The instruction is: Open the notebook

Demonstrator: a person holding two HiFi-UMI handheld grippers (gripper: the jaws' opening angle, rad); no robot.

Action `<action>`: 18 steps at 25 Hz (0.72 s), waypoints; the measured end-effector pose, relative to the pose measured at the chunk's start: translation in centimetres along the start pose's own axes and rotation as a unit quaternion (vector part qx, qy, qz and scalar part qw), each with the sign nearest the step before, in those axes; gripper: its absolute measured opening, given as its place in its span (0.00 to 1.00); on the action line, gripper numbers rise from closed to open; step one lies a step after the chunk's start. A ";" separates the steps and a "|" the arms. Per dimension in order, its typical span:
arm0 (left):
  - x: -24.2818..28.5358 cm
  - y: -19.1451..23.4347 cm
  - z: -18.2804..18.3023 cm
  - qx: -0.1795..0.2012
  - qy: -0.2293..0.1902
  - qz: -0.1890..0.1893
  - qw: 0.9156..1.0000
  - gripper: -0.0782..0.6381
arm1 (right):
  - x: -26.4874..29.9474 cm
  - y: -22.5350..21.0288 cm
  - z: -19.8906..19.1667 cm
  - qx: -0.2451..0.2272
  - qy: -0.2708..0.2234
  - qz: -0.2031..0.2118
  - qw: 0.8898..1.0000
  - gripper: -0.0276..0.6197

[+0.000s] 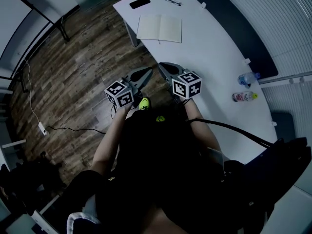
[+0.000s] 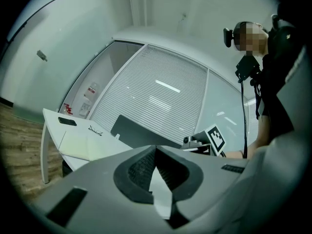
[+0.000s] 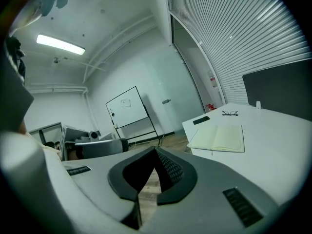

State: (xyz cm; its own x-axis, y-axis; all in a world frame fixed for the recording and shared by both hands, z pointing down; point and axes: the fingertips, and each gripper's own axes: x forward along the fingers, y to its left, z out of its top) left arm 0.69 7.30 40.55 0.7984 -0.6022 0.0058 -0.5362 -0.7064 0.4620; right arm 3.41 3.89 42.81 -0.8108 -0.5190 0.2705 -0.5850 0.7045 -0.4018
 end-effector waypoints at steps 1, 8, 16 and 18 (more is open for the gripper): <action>0.0 -0.6 -0.4 -0.003 0.001 0.000 1.000 0.13 | -0.5 0.2 -0.5 0.003 0.001 0.002 1.000 0.05; -0.3 -4.0 -2.9 -0.011 0.003 0.007 1.000 0.13 | -3.3 1.9 -3.6 0.006 0.017 0.017 1.000 0.05; -1.2 -5.9 -4.1 -0.015 -0.008 0.026 1.000 0.13 | -5.3 2.6 -5.2 0.009 0.029 0.026 0.999 0.05; -1.4 -6.2 -4.0 -0.016 -0.011 0.027 0.999 0.13 | -5.5 2.7 -5.0 0.006 0.027 0.025 0.999 0.05</action>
State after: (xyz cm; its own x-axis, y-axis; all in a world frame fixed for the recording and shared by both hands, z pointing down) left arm 4.01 13.98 41.26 0.7620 -0.6475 0.0116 -0.5687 -0.6605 0.4902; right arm 6.23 11.04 44.61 -0.8388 -0.4567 0.2964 -0.5441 0.7223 -0.4268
